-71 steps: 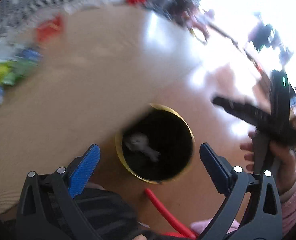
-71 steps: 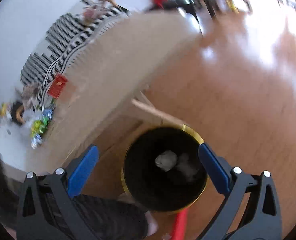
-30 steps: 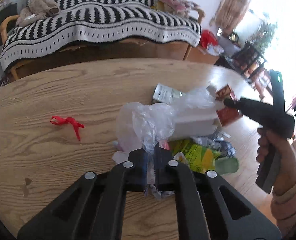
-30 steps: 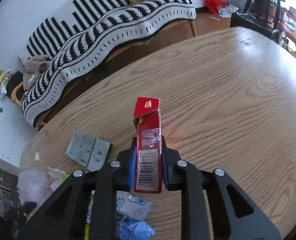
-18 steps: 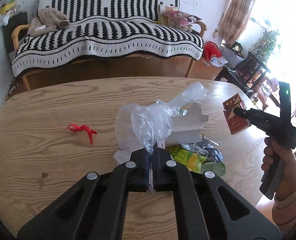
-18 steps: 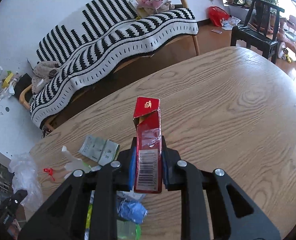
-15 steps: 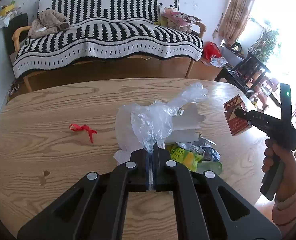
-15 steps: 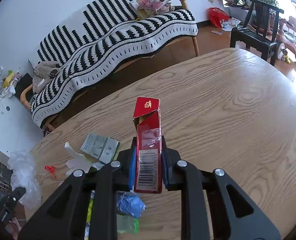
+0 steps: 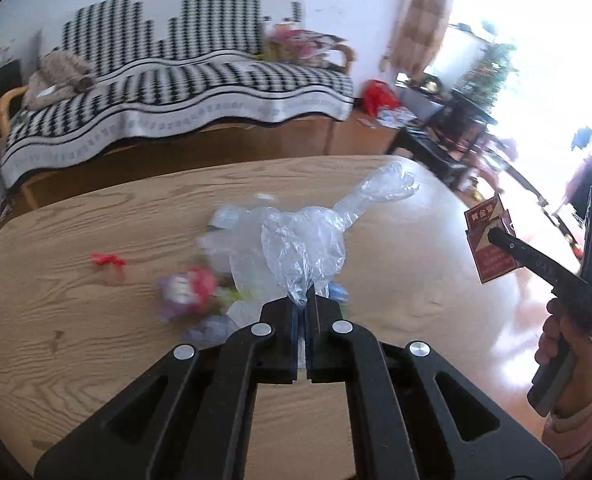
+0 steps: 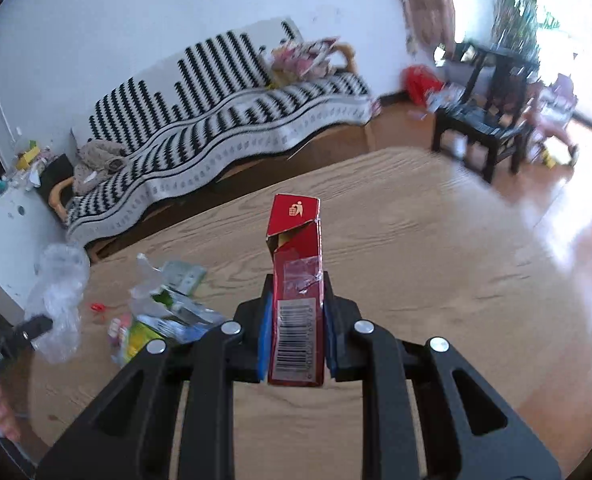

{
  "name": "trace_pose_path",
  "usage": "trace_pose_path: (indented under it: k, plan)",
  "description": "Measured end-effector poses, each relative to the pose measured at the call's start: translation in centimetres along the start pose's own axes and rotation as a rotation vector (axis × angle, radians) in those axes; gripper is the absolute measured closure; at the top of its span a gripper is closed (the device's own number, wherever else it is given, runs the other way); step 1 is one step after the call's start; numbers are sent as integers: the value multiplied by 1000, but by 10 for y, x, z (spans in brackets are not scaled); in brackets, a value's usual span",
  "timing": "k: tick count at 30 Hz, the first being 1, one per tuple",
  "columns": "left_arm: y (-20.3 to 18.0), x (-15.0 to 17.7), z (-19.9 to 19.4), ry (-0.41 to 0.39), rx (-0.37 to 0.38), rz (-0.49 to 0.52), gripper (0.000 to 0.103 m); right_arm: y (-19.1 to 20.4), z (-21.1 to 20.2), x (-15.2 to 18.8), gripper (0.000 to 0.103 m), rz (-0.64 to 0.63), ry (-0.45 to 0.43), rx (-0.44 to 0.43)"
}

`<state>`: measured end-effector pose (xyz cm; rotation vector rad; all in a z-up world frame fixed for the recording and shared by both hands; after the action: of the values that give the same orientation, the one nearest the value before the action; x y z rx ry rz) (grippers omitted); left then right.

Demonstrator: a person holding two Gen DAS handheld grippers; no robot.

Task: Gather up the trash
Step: 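Carry the plastic bag and red box over the bin and release both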

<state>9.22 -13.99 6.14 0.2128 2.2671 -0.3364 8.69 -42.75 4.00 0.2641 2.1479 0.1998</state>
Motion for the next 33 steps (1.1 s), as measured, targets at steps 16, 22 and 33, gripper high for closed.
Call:
trace_pose_path:
  k: [16, 22, 33]
  plan:
    - [-225, 177, 33, 325, 361, 184, 102, -161, -113, 136, 82, 210, 102, 103]
    - [-247, 239, 75, 511, 352, 198, 102, -194, -96, 220, 82, 325, 286, 125]
    - [-251, 261, 99, 580, 336, 215, 102, -206, -69, 235, 82, 387, 355, 89]
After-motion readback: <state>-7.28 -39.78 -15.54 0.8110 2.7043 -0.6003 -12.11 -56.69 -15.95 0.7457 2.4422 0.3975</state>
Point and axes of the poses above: each gripper's, at about its wrist camera, not at the fingertips, and z roughly the way its jaws point, y to its left, x to its underside, the point moved 5 cm from there along z, roughly the way its jaws point, and after that the axes turned 7 degrees about -y, right-handed, at the moved point
